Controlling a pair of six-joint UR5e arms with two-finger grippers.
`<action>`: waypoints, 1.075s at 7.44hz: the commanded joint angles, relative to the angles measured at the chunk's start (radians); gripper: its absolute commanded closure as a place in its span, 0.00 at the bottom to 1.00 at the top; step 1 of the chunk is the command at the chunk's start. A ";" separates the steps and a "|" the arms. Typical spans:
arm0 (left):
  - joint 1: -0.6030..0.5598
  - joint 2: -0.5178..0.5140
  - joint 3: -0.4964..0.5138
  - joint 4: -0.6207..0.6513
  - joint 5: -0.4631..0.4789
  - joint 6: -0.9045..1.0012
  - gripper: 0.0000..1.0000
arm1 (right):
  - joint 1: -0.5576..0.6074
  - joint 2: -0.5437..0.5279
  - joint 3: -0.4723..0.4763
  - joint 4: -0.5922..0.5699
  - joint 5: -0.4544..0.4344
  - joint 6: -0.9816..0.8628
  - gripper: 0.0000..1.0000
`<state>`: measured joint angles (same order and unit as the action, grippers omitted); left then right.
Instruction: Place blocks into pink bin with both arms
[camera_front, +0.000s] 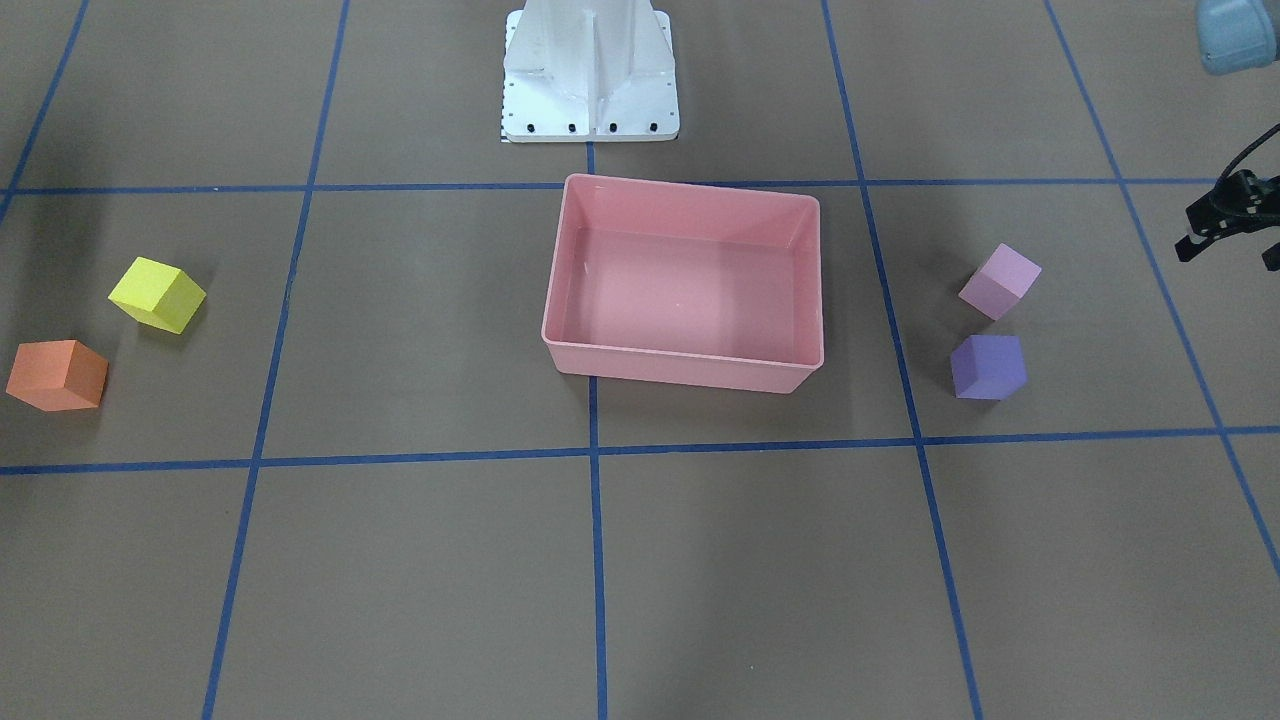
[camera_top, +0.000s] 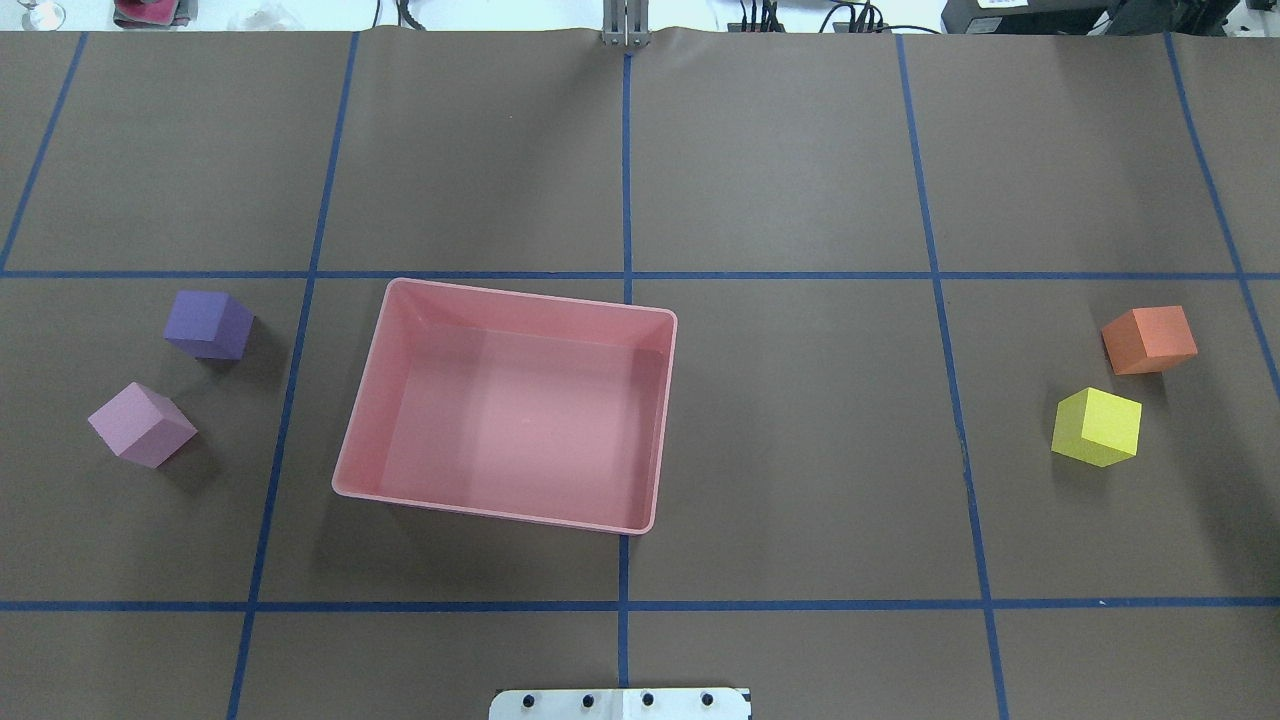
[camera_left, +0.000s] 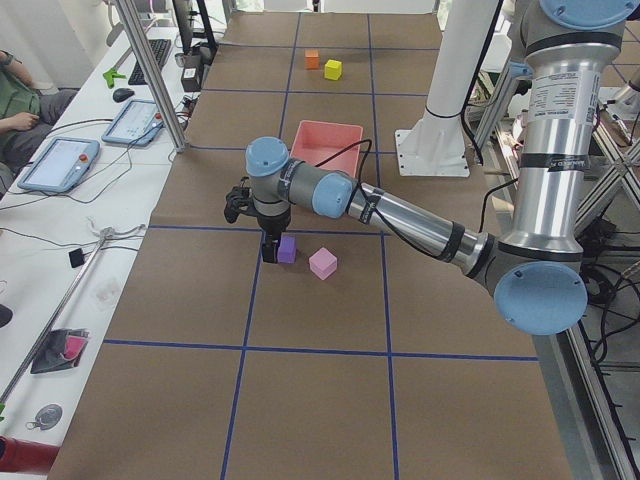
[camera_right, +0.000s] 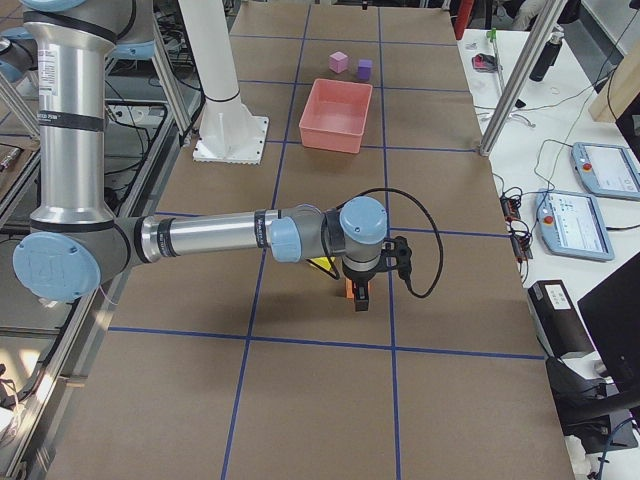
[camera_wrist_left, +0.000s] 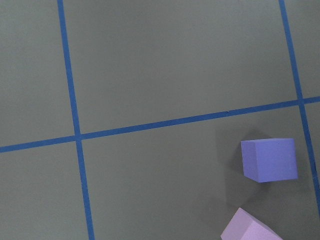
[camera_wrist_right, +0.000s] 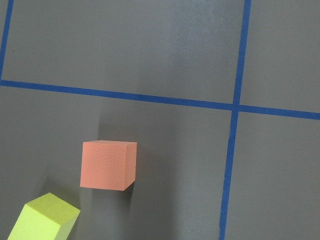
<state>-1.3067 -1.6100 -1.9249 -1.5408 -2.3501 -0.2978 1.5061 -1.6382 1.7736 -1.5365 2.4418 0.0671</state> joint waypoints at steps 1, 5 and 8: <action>0.172 0.045 -0.046 -0.137 0.126 -0.008 0.00 | -0.006 0.003 0.003 0.002 0.000 0.005 0.00; 0.384 0.053 -0.074 -0.145 0.210 -0.006 0.01 | -0.056 0.004 0.033 0.004 -0.003 0.141 0.00; 0.463 0.058 -0.065 -0.154 0.276 -0.006 0.01 | -0.130 0.006 0.052 0.094 -0.003 0.322 0.00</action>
<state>-0.8790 -1.5544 -1.9937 -1.6943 -2.1014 -0.3038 1.4058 -1.6325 1.8223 -1.4824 2.4392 0.3186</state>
